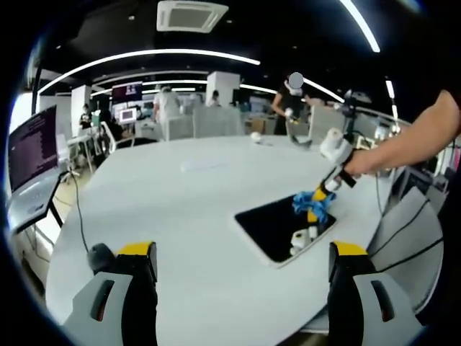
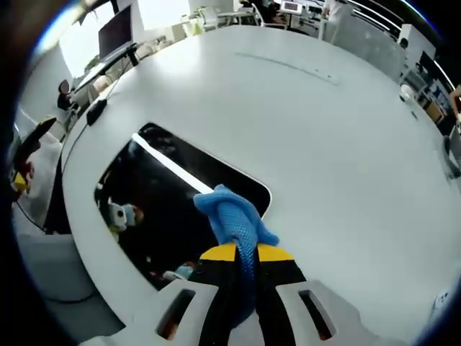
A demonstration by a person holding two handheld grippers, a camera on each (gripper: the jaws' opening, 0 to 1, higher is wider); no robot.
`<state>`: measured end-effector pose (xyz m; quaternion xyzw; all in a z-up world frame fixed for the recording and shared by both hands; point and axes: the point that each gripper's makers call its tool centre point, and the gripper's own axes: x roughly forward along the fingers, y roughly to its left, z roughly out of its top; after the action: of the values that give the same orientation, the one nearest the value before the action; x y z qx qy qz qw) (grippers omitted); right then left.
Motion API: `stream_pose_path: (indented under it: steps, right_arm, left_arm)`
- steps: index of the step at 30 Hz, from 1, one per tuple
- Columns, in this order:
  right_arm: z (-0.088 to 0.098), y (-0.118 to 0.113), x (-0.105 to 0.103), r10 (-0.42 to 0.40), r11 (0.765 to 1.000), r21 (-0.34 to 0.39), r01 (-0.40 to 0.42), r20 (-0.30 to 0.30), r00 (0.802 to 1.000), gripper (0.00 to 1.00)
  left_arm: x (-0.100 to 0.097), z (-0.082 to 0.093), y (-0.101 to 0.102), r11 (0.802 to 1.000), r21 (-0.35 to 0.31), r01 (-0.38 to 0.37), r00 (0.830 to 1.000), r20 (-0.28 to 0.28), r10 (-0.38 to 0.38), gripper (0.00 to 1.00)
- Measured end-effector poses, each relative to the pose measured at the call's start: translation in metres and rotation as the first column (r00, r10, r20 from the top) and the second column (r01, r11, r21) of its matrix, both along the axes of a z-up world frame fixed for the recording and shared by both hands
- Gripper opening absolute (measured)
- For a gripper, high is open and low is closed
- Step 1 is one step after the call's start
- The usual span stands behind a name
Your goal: Wipe the mirror surface with the cleaning cloth until all visible marks leave the cleaned area.
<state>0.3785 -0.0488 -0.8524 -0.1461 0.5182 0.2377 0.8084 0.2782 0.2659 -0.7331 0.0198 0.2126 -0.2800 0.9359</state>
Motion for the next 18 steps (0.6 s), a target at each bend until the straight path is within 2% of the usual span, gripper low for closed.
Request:
stream_pose_path:
  steps: [9, 18]
  right_arm:
    - [-0.0006, 0.0005, -0.0008, 0.008, 1.0, -0.015, -0.008, 0.005, 1.0, 0.03]
    - [0.0004, 0.0039, -0.0061, 0.046, 0.997, -0.06, -0.045, 0.013, 0.999, 0.03]
  left_arm:
    - [-0.0002, 0.0031, -0.0037, 1.0, -0.001, 0.001, 1.0, 0.004, -0.001, 1.0]
    - [0.0005, 0.0008, -0.001, 1.0, -0.005, -0.003, 1.0, 0.003, 0.003, 1.0]
